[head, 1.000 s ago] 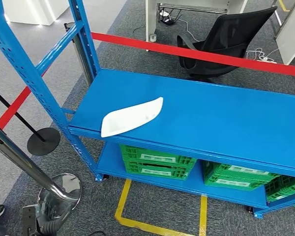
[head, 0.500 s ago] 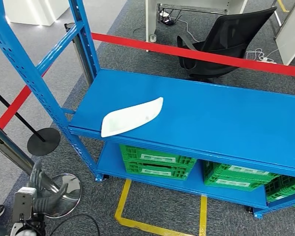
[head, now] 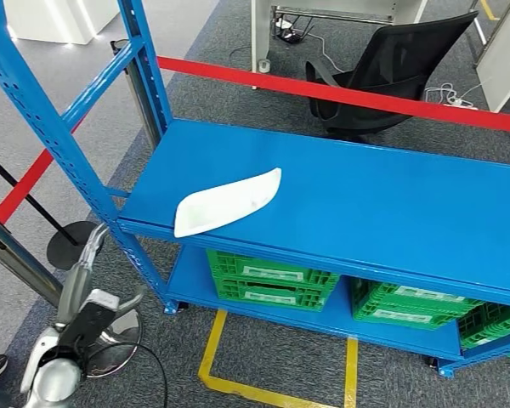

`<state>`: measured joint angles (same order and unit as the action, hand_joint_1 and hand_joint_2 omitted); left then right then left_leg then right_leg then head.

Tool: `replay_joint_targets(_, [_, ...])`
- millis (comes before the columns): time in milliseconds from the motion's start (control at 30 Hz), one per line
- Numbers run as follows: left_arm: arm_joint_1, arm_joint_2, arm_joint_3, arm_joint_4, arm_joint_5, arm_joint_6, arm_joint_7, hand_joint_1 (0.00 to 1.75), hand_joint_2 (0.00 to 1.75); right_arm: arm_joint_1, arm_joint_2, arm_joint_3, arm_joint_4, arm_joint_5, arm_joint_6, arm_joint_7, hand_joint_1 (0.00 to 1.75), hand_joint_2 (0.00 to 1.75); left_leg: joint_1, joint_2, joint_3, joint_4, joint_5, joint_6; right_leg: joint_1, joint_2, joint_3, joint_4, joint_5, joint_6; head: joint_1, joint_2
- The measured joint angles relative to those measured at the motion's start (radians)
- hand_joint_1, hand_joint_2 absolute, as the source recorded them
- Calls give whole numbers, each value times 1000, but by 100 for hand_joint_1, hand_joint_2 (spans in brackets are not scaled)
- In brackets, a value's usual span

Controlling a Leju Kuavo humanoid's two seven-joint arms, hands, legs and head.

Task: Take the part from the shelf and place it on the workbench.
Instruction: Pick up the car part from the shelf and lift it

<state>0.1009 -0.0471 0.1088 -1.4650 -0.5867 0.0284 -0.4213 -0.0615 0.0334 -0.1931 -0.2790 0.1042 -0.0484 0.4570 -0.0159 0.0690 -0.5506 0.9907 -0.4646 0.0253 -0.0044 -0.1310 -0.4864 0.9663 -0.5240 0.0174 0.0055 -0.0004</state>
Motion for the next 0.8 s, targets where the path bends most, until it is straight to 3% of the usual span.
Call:
replay_joint_targets(367, [-155, 20, -163, 1, -222, 0, 197, 0, 175, -14, 8, -6, 2, 33, 14, 0, 0, 0, 0, 1, 1, 0, 0, 0, 0, 2, -3, 0, 1, 0, 0, 0])
replay_joint_targets(800, [-371, 10, -327, 149, -459, -38, 430, 0, 175, -34, 21, -16, 2, 71, 25, 0, 0, 0, 0, 3, 1, 1, 1, 1, 0, 3, 0, 0, 2, 1, 0, 0])
